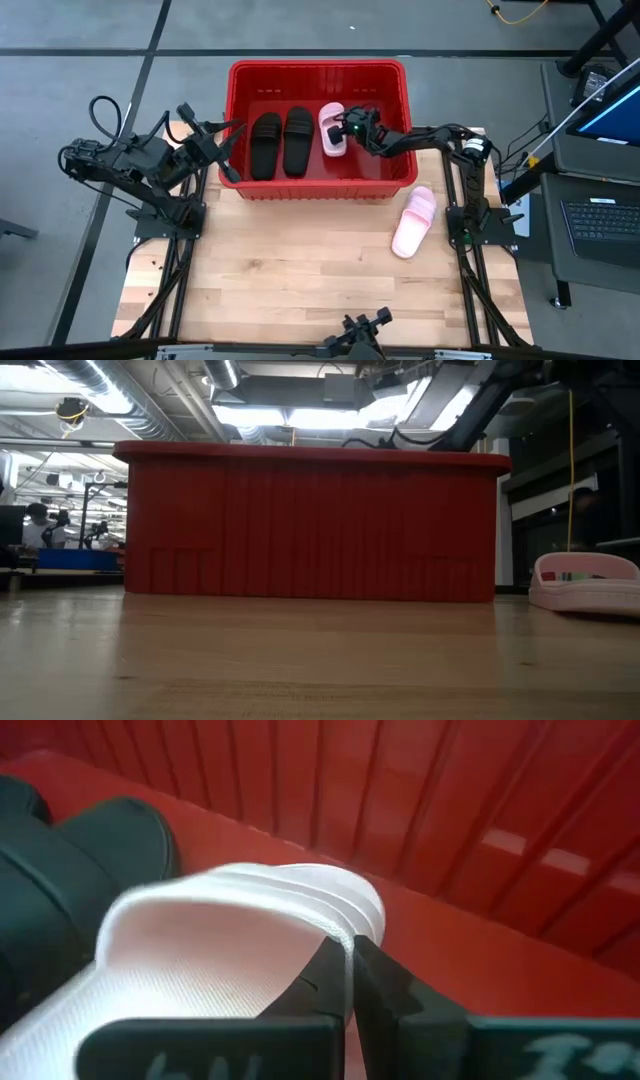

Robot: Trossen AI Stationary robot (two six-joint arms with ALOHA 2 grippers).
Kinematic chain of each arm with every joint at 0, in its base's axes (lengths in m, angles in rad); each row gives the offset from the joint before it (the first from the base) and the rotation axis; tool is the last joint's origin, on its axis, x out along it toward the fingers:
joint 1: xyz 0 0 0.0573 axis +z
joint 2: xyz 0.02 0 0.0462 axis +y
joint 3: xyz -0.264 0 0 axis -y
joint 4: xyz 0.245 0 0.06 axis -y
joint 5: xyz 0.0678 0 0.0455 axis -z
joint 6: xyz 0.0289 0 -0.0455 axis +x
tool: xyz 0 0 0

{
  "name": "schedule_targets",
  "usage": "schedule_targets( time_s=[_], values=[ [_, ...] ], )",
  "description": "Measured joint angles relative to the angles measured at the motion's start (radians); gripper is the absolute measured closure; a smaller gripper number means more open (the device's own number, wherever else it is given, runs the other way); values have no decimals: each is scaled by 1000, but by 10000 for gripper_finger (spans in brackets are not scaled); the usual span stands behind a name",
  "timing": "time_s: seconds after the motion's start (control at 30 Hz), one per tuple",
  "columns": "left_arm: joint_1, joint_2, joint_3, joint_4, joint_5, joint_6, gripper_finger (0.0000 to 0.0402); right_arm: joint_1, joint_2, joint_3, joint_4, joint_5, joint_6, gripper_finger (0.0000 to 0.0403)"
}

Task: Pick and place slides into bin
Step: Put the left pink slide into the red container

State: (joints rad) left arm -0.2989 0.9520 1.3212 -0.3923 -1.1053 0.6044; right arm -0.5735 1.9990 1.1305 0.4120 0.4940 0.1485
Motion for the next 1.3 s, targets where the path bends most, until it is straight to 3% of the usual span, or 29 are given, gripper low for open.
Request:
schedule_targets(
  time_s=[1.3],
  values=[
    [0,0,-5,0,0,-10,341,-9,24,19,-46,-2,60,392]
  ],
)
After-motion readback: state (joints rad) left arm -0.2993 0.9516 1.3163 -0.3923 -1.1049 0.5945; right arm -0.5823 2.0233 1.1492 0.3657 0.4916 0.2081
